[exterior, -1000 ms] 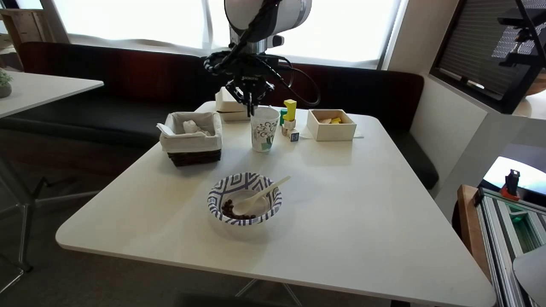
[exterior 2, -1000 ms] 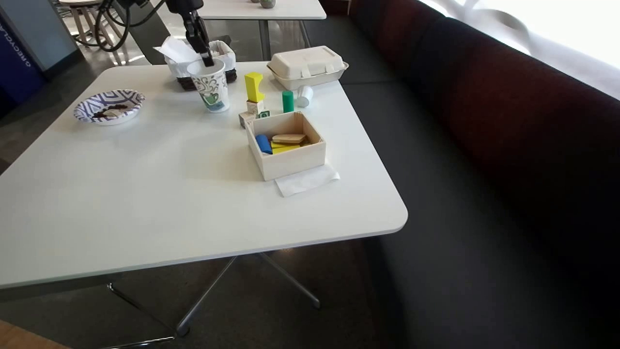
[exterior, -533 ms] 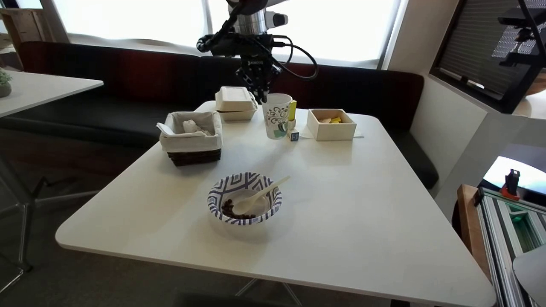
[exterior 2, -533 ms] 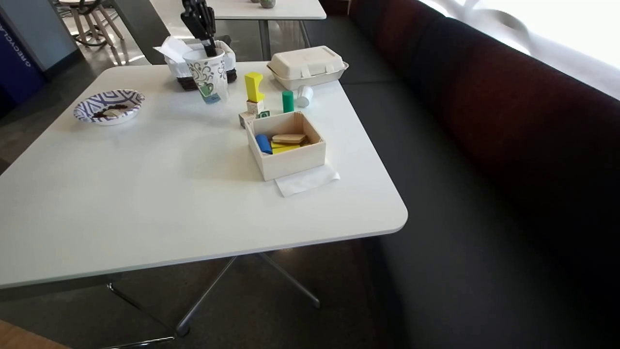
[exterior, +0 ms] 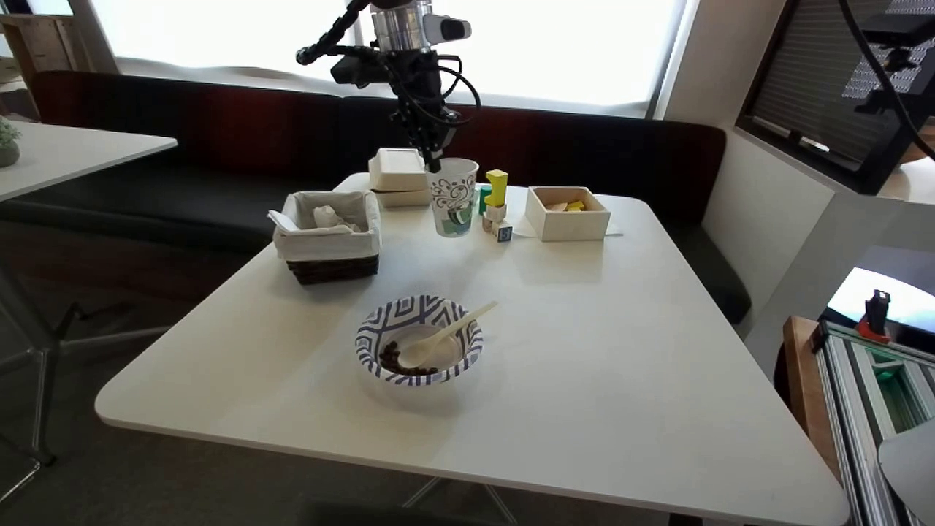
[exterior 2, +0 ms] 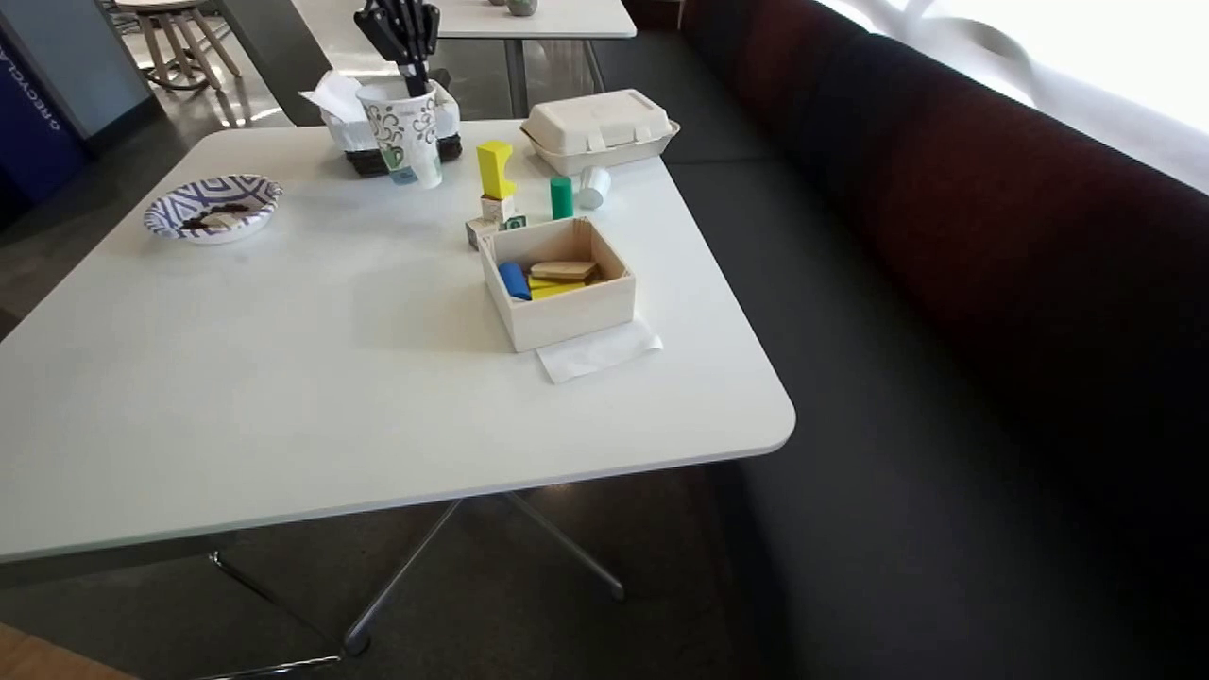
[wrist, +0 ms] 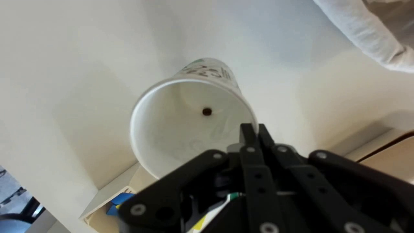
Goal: Move the cup to the right
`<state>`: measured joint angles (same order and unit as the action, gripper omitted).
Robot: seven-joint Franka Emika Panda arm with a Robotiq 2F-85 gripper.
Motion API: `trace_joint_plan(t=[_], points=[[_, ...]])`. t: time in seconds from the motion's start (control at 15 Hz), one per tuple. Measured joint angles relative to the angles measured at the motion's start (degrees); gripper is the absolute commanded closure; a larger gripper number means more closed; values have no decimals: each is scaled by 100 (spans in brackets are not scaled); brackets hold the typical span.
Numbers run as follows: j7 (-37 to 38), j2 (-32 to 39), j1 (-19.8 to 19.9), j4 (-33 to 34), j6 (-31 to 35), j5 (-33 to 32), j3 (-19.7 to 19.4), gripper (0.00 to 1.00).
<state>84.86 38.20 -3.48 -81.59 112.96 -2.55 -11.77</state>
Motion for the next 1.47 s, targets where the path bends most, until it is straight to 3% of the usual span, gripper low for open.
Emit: trace_joint_plan(t=[0.8,0.87,1.0,1.47], points=[[922,1124,572,1418,0,128,-6,99],[961,1186,595,1489,0,128,-6,71],[1010,1305,631,1619,-3,128,-6,64],[1009,1343,648,1911,-37,159,43,11]])
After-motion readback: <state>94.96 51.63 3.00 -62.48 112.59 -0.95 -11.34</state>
